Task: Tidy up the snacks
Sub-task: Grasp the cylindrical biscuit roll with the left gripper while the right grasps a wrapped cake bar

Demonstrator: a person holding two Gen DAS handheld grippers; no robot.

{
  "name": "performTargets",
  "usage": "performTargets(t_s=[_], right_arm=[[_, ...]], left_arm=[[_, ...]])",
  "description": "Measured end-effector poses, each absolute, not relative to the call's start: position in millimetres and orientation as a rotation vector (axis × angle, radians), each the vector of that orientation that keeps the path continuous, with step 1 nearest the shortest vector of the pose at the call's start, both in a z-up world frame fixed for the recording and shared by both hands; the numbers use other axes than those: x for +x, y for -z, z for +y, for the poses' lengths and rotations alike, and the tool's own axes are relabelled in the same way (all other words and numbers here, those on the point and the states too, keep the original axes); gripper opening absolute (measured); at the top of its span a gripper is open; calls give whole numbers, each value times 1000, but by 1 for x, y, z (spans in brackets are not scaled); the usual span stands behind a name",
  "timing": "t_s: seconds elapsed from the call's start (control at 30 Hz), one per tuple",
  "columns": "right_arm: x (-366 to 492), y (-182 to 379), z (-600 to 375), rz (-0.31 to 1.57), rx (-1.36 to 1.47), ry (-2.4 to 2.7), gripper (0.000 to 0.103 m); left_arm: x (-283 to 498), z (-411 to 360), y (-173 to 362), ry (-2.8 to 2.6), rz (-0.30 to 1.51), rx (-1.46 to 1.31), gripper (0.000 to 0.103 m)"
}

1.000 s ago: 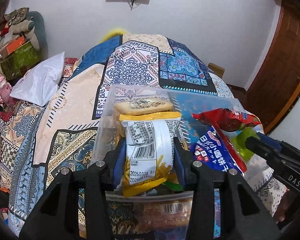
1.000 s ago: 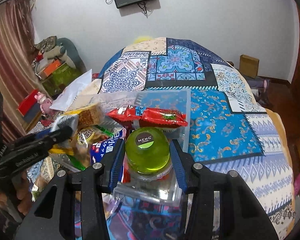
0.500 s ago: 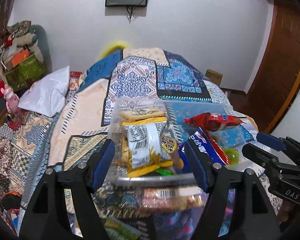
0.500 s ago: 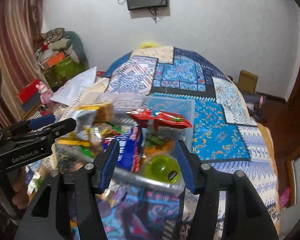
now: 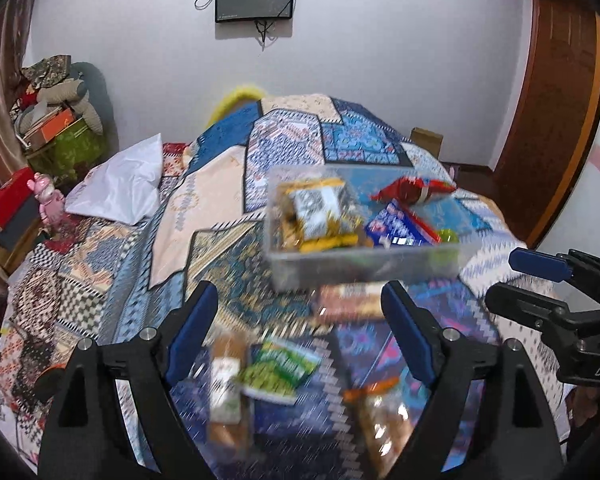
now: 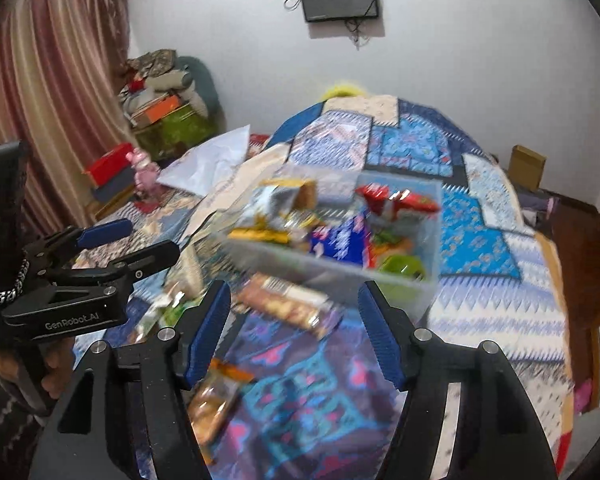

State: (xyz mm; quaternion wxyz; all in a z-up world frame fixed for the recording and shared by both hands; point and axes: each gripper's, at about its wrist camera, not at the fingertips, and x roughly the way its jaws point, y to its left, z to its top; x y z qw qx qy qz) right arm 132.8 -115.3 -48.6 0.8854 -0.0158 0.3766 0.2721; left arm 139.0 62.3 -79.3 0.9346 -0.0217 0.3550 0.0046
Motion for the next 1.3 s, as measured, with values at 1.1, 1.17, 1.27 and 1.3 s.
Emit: performTargets(t_s=[1.1,1.17,1.27,1.3], right_arm=[[112,157,-61,1052,-116,-623,31],[114,154,-67,1045,-101,-617,31],[116,147,-77,1032,-69,-607,31],[117,143,-81,1023,-56,-602,31]], left_arm=[[135,123,209,-117,959,-129,52],[137,121,208,-99,952,-132,38],[137,120,206,-108,948,-128,38],[135,121,204,-113,947,-125,38]])
